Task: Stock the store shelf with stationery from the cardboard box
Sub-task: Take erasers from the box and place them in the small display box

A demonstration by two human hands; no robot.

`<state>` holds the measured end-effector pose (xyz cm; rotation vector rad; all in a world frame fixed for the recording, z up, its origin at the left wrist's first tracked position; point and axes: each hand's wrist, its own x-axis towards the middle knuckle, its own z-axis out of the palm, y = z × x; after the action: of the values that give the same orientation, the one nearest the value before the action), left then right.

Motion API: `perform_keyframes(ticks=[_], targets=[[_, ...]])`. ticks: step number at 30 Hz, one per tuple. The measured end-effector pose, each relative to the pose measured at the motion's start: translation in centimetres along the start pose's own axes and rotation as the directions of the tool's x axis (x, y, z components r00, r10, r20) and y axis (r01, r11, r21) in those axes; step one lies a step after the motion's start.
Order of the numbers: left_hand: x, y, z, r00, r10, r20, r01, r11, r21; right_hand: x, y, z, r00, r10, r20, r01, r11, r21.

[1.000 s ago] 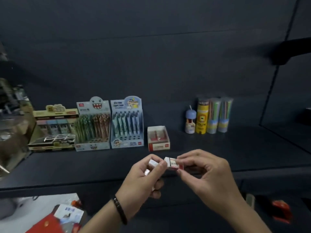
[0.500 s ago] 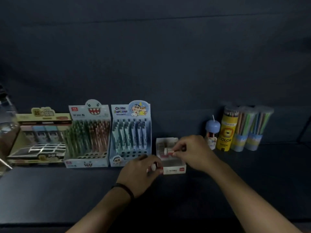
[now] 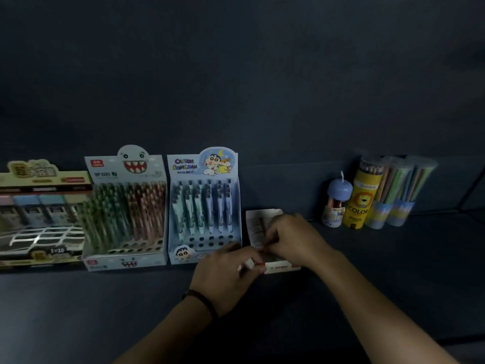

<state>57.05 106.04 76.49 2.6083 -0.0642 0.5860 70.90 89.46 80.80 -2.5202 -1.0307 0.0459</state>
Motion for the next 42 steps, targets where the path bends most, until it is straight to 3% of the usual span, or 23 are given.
perform_keyframes(ticks=[6,9,11,13,16,19,31,38,42], targets=[[-0.1,0.4,-0.4,1.000,-0.001,0.010,0.001,1.000,-0.008,-0.2,0.2,-0.2,0.998,-0.026,0.056,0.026,1.000,-0.007],[-0.3,0.8,-1.0,0.996,-0.092,0.021,0.094,0.972,-0.214,-0.7,0.1,-0.9,0.996,-0.038,0.082,0.036,0.999,0.023],[-0.6,0.8,-1.3,0.988,-0.152,0.038,0.153,0.891,-0.428,-1.7,-0.5,-1.5,0.997,-0.045,-0.058,0.053,0.989,0.140],[-0.9,0.9,-1.2,0.977,-0.199,0.081,0.205,0.750,-0.629,-3.6,-1.5,-1.9,0.975,-0.017,-0.222,0.100,0.925,0.366],[-1.0,2.1,-1.3,0.951,-0.282,0.128,0.265,0.529,-0.806,-6.1,-3.0,-1.9,0.968,-0.001,-0.250,0.142,0.827,0.544],[-0.8,2.8,-1.9,0.954,-0.270,0.130,0.241,0.434,-0.868,-7.2,-3.6,-1.1,0.962,0.042,-0.271,0.134,0.789,0.600],[-0.3,2.7,-1.6,0.943,-0.287,0.168,0.288,0.451,-0.845,-6.6,-4.9,0.3,0.920,0.233,-0.316,0.091,0.657,0.748],[-0.1,2.1,-1.4,0.936,-0.328,0.127,0.271,0.442,-0.855,-7.1,-4.8,0.5,0.950,0.136,-0.281,0.120,0.672,0.731],[-0.1,2.0,-1.5,0.941,-0.336,0.052,0.243,0.557,-0.794,-7.1,-4.6,0.5,0.949,0.118,-0.293,0.134,0.689,0.712]])
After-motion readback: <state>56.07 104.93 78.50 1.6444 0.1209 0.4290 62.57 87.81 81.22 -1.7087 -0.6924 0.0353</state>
